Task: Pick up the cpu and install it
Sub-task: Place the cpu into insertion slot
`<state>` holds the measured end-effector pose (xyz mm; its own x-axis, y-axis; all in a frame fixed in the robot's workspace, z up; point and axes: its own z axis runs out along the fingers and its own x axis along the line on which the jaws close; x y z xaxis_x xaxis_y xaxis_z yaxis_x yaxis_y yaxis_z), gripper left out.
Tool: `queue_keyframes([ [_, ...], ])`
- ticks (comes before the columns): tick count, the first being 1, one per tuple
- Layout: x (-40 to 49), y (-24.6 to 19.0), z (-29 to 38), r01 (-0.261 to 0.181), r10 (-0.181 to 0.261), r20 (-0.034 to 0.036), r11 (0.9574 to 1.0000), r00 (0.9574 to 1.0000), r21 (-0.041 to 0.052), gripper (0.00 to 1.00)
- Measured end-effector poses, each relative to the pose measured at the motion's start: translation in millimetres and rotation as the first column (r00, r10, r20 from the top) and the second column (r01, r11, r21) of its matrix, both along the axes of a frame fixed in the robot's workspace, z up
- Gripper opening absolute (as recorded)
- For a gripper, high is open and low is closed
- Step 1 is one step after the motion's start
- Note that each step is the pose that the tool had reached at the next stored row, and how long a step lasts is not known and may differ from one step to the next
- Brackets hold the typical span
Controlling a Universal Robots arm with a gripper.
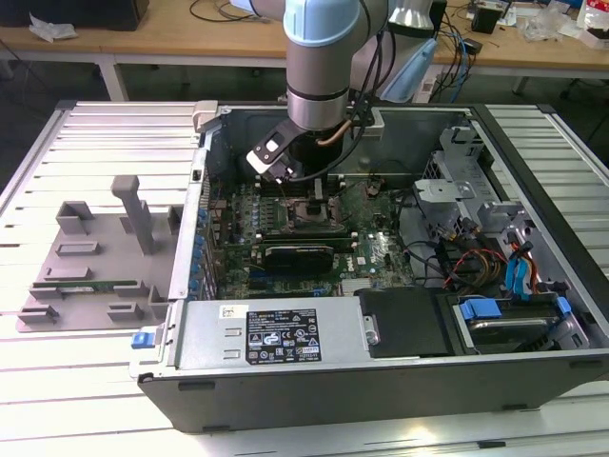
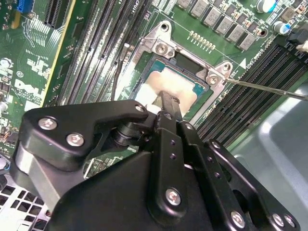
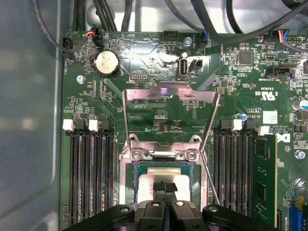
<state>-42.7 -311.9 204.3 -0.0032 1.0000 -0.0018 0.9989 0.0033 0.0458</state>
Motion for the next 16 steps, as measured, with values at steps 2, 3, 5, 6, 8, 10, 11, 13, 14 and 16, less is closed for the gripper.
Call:
queue_keyframes([
  [2,0.0,0.0,-0.3,0.011,-0.011,0.0002,0.9999,0.9999,0.0003,0.11],
  [3,0.0,0.1,-0.3,0.012,-0.012,0.0002,0.9999,0.9999,0.0002,0.11],
  [5,0.0,0.7,-0.3,0.015,-0.015,0.0002,0.9999,0.9999,0.0002,0.11],
  [6,0.0,0.7,-0.3,0.016,-0.016,0.0001,0.9999,0.9999,0.0003,0.11],
  [8,0.1,0.9,0.0,0.016,-0.016,0.0002,0.9999,0.9999,0.0004,0.11],
  [10,0.0,0.8,6.0,0.016,-0.016,0.0003,0.9999,0.9999,0.0004,0.11],
  [11,0.0,0.8,9.9,0.016,-0.016,0.0002,0.9999,0.9999,0.0003,0.11],
  [13,0.0,0.8,16.8,0.016,-0.016,0.0002,0.9999,0.9999,0.0003,0.11],
  [14,0.0,0.8,19.9,0.016,-0.016,0.0003,0.9999,0.9999,0.0004,0.11],
  [16,0.0,0.8,27.6,0.016,-0.016,0.0002,0.9999,0.9999,0.0004,0.11],
])
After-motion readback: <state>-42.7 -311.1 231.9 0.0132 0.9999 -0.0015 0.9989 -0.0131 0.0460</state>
